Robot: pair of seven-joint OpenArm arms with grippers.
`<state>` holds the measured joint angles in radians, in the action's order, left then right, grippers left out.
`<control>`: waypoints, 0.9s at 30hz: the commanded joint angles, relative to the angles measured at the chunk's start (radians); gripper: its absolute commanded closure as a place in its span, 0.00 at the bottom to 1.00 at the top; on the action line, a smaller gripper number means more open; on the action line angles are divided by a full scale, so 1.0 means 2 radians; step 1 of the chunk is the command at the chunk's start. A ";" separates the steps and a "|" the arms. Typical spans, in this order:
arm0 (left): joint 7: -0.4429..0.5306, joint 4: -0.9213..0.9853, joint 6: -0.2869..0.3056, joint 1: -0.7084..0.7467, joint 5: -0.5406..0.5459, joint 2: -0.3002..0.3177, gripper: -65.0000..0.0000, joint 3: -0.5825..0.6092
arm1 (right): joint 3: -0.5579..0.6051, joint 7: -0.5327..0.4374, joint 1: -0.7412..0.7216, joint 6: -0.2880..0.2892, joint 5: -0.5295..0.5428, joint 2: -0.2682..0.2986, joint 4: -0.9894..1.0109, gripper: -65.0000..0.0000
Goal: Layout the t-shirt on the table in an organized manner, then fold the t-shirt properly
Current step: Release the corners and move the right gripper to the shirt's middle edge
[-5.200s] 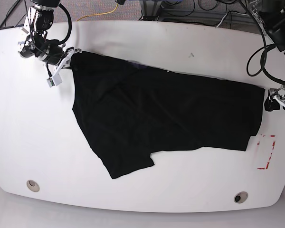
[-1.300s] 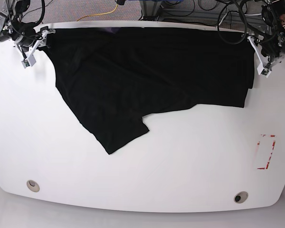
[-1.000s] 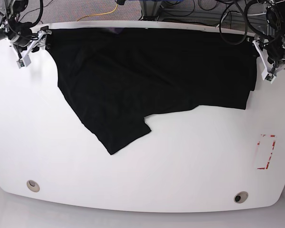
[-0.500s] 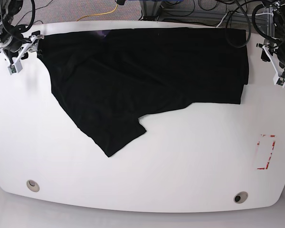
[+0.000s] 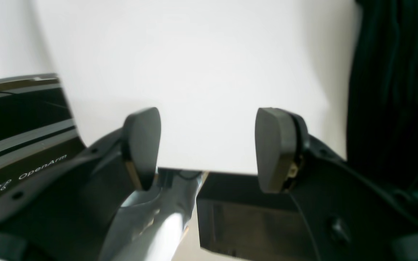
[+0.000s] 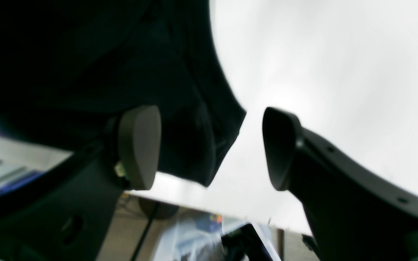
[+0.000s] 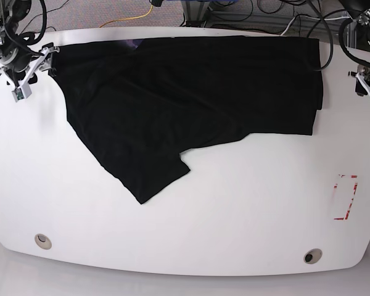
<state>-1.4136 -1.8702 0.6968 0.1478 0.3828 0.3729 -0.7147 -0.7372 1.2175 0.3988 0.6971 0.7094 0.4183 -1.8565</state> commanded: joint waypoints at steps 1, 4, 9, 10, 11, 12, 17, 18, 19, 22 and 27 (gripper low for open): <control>0.009 -0.007 0.001 -0.029 0.005 0.010 0.41 -0.001 | 0.017 -0.011 -0.040 0.000 0.006 -0.002 -0.006 0.35; 0.009 -0.007 0.001 -0.058 0.003 0.006 0.41 0.011 | 0.048 -0.011 -0.078 0.000 0.005 -0.005 -0.003 0.35; 0.009 -0.007 0.001 -0.090 0.002 -0.001 0.41 0.036 | 0.097 -0.011 -0.151 0.000 0.005 -0.009 0.036 0.35; 0.009 -0.007 0.001 -0.094 0.002 -0.007 0.41 0.038 | 0.108 -0.011 -0.166 0.000 0.005 -0.009 0.051 0.36; 0.009 -0.006 0.001 -0.100 0.001 -0.013 0.41 0.038 | 0.119 -0.012 -0.181 0.000 0.005 -0.009 0.069 0.36; 0.009 -0.006 0.001 -0.103 0.001 -0.017 0.41 0.038 | 0.125 -0.015 -0.193 0.000 0.005 -0.009 0.081 0.36; 0.009 -0.006 0.001 -0.123 0.001 -0.025 0.41 0.040 | 0.157 -0.028 -0.277 0.000 -0.004 -0.020 0.174 0.36; 0.009 -0.007 0.001 -0.124 0.001 -0.026 0.41 0.040 | 0.163 -0.037 -0.294 0.000 -0.012 -0.022 0.194 0.36; 0.009 -0.007 0.001 -0.124 0.002 -0.026 0.41 0.040 | 0.168 -0.043 -0.306 0.000 -0.019 -0.022 0.207 0.36; 0.009 -0.006 0.001 -0.124 0.002 -0.026 0.41 0.040 | 0.190 -0.067 -0.338 0.000 -0.049 -0.025 0.252 0.36; 0.009 -0.006 0.001 -0.124 0.002 -0.042 0.41 0.038 | 0.228 -0.114 -0.385 0.000 -0.081 -0.025 0.320 0.36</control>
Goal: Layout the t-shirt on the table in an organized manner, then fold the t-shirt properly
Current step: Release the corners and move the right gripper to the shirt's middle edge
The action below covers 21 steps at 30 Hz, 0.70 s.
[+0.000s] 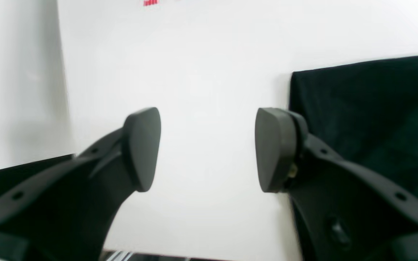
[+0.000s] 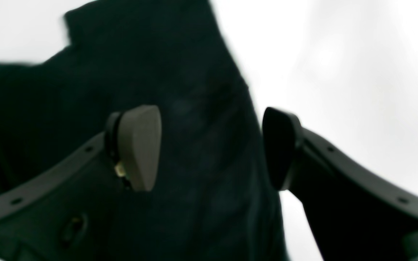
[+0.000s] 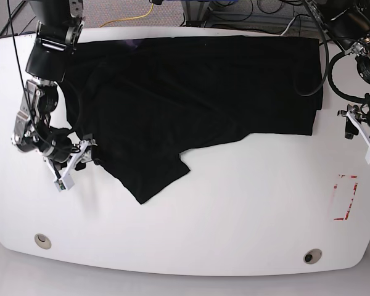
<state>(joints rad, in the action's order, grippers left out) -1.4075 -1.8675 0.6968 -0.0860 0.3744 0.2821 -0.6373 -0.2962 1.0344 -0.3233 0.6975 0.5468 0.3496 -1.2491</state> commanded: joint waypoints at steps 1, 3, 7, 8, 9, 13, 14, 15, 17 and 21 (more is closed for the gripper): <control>0.006 -0.007 0.001 -0.006 0.006 0.004 0.41 -0.002 | 0.016 -0.032 -0.032 0.000 -0.005 0.009 0.030 0.36; 0.006 -0.007 0.001 -0.006 0.006 0.003 0.41 -0.002 | 0.032 -0.048 -0.044 0.000 -0.011 0.009 0.055 0.36; 0.006 -0.007 0.001 -0.006 0.006 0.002 0.41 -0.002 | 0.056 -0.079 -0.066 0.000 -0.011 0.010 0.106 0.36; 0.006 -0.007 0.001 -0.006 0.006 0.002 0.41 -0.002 | 0.060 -0.086 -0.069 0.000 -0.011 0.010 0.119 0.36; 0.006 -0.007 0.001 -0.006 0.006 0.002 0.41 -0.002 | 0.064 -0.095 -0.072 0.000 -0.011 0.011 0.131 0.36; 0.006 -0.007 0.001 -0.006 0.006 0.002 0.41 -0.002 | 0.079 -0.132 -0.073 0.000 -0.012 0.011 0.164 0.36; 0.006 -0.007 0.001 -0.006 0.006 0.002 0.41 -0.002 | 0.085 -0.141 -0.073 0.000 -0.012 0.011 0.171 0.36; 0.006 -0.007 0.001 -0.006 0.006 0.002 0.41 -0.002 | 0.090 -0.147 -0.073 0.000 -0.012 0.011 0.176 0.36; 0.006 -0.007 0.001 -0.006 0.006 0.002 0.41 -0.002 | 0.102 -0.159 -0.073 0.000 -0.012 0.011 0.189 0.36; 0.006 -0.007 0.001 -0.006 0.006 0.002 0.41 -0.002 | 0.116 -0.179 -0.071 0.000 -0.012 0.011 0.204 0.36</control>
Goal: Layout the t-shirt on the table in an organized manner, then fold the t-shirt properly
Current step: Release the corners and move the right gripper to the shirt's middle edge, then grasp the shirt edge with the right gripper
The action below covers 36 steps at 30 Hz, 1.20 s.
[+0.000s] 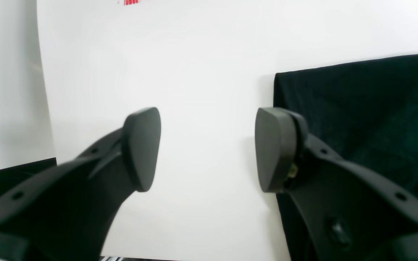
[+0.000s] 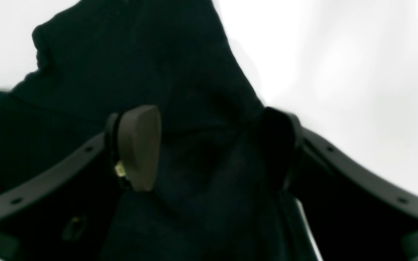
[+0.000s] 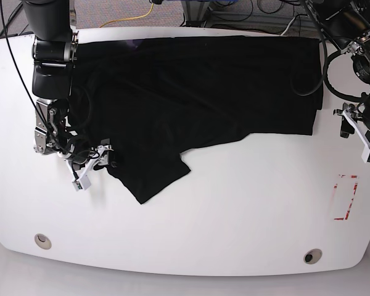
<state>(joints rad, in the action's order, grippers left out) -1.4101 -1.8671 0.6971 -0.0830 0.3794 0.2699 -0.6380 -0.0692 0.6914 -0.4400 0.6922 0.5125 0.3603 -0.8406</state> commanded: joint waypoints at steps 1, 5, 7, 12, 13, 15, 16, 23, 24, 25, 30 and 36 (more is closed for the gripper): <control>0.007 -0.007 0.000 -0.007 0.003 0.008 0.41 -0.002 | 0.005 -0.012 -0.013 0.003 0.005 0.006 0.002 0.36; 0.007 -0.007 0.000 -0.007 0.003 0.008 0.41 -0.002 | 0.012 -0.015 -0.011 0.003 0.005 0.006 0.002 0.36; 0.007 -0.007 0.000 -0.007 0.003 0.008 0.41 -0.002 | 0.011 -0.013 -0.010 0.003 0.006 0.005 0.000 0.36; 0.007 -0.007 0.000 -0.007 0.003 0.007 0.41 -0.001 | 0.011 -0.013 0.000 0.003 0.008 0.004 -0.002 0.36; 0.007 -0.007 0.000 -0.007 0.003 0.007 0.41 0.000 | 0.009 -0.013 0.000 0.003 0.008 0.004 -0.002 0.36; 0.007 -0.007 0.000 -0.007 0.003 0.007 0.41 0.000 | 0.009 -0.014 0.001 0.003 0.008 0.004 -0.002 0.36; 0.007 -0.007 0.000 -0.007 0.004 0.007 0.41 0.000 | 0.009 -0.014 0.001 0.003 0.009 0.005 -0.002 0.36; 0.007 -0.007 0.000 -0.007 0.005 0.007 0.41 0.001 | 0.008 -0.014 0.003 0.003 0.006 0.019 -0.036 0.36; 0.007 -0.007 0.000 -0.007 0.005 0.007 0.41 0.001 | 0.008 -0.013 0.003 0.003 0.006 0.020 -0.043 0.36; 0.007 -0.007 0.000 -0.007 0.005 0.007 0.41 0.001 | 0.008 -0.012 0.003 0.003 0.005 0.022 -0.052 0.36; 0.007 -0.007 0.000 -0.007 0.004 0.007 0.41 0.001 | 0.012 -0.012 0.003 0.003 0.004 0.033 -0.076 0.36; 0.007 -0.007 0.000 -0.007 0.003 0.007 0.41 0.001 | 0.012 -0.016 0.002 0.003 0.003 0.038 -0.076 0.35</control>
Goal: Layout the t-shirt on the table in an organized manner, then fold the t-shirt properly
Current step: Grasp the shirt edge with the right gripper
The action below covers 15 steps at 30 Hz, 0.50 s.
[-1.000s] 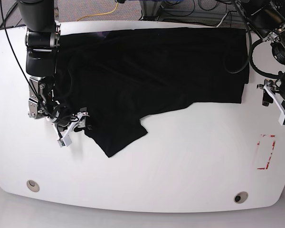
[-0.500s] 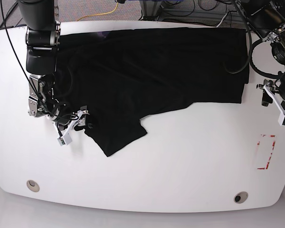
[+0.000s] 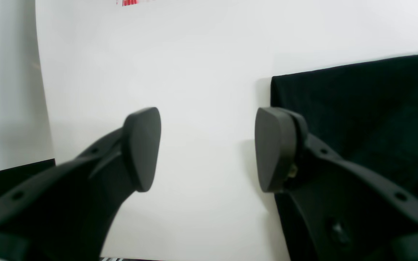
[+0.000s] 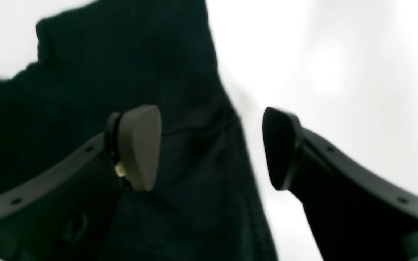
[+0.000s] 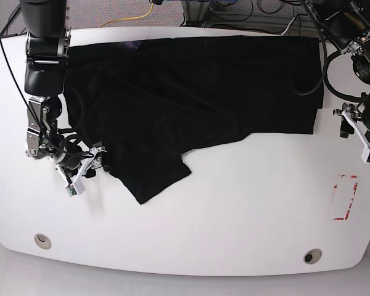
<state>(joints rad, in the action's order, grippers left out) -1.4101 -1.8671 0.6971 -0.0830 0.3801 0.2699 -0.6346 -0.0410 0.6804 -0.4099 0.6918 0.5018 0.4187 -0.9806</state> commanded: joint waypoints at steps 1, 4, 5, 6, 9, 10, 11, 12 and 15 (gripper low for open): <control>0.007 -0.007 0.000 -0.007 0.003 0.007 0.41 -0.001 | -0.002 -0.011 -0.013 0.003 0.004 0.009 -0.006 0.35; 0.007 -0.007 0.000 -0.007 0.004 0.007 0.41 0.000 | -0.002 -0.018 -0.014 0.003 -0.023 0.006 -0.006 0.35; 0.007 -0.007 0.000 -0.007 0.004 0.007 0.41 0.000 | -0.003 -0.022 -0.013 0.003 -0.032 0.004 -0.005 0.35; 0.007 -0.007 0.000 -0.007 0.004 0.007 0.41 0.000 | -0.004 -0.024 -0.013 0.003 -0.041 -0.002 -0.004 0.35; 0.007 -0.007 0.000 -0.007 0.004 0.007 0.41 0.000 | -0.006 -0.028 -0.012 0.003 -0.061 -0.016 0.005 0.35; 0.007 -0.007 0.000 -0.007 0.004 0.007 0.41 0.000 | -0.006 -0.028 -0.012 0.003 -0.064 -0.017 0.009 0.35; 0.007 -0.007 0.000 -0.007 0.004 0.007 0.41 0.000 | -0.007 -0.029 -0.012 0.003 -0.066 -0.020 0.017 0.35; 0.007 -0.007 0.000 -0.007 0.004 0.007 0.41 0.000 | -0.007 -0.030 -0.012 0.003 -0.066 -0.021 0.020 0.35; 0.007 -0.007 0.000 -0.007 0.004 0.007 0.41 0.000 | -0.006 -0.033 -0.011 0.003 -0.062 -0.023 0.023 0.35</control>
<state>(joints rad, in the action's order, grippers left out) -1.4097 -1.8671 0.6971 -0.0830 0.3824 0.2695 -0.6334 -0.0475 0.6384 -0.4053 0.6964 0.3622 0.3515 -0.9237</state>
